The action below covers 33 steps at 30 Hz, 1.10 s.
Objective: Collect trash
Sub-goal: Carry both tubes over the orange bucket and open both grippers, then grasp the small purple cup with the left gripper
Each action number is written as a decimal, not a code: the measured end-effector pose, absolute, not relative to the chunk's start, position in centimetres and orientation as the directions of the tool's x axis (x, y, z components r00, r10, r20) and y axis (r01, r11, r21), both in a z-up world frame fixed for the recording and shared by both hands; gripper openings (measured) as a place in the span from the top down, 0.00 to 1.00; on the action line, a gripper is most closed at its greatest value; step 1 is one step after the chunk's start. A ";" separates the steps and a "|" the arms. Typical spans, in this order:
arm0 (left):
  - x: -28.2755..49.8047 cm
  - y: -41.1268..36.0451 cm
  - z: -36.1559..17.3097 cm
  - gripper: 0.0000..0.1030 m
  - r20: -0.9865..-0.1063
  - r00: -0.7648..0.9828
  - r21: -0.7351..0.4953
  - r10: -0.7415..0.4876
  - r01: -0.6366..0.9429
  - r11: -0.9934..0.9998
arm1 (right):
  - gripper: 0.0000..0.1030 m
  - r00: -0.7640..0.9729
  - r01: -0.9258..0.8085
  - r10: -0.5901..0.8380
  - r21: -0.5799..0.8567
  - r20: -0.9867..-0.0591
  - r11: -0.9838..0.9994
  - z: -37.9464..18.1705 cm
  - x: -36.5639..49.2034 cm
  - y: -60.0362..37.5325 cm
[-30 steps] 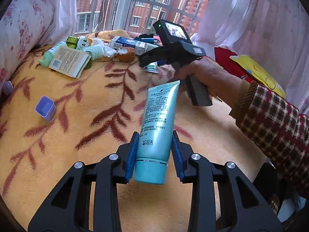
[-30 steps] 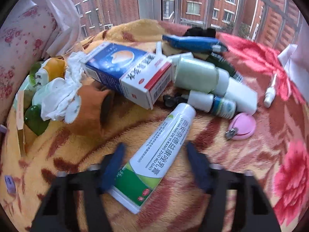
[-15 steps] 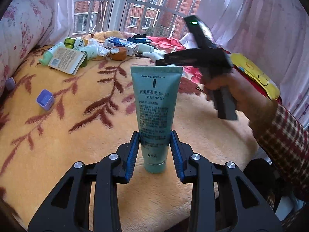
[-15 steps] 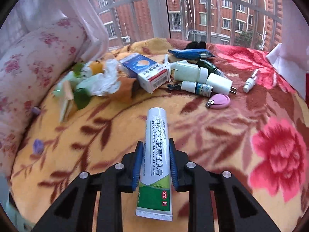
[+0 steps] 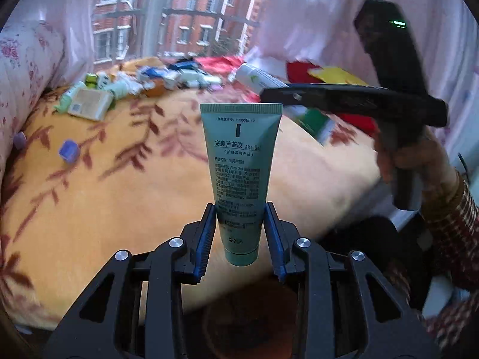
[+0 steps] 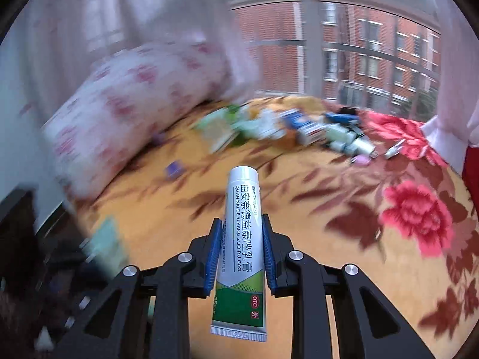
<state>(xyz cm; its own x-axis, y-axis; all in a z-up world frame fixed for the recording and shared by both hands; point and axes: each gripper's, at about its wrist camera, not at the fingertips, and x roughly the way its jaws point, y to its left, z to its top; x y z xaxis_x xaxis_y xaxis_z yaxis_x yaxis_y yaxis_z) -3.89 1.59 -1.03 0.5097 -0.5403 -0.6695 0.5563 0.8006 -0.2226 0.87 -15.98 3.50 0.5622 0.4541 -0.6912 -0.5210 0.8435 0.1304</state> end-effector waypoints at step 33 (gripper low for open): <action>-3.4 7.6 -3.1 0.30 -0.704 0.547 -0.287 -0.452 0.363 0.887 | 0.21 0.498 -0.500 0.554 0.302 -0.667 0.812 -2.4 -6.1 -17.7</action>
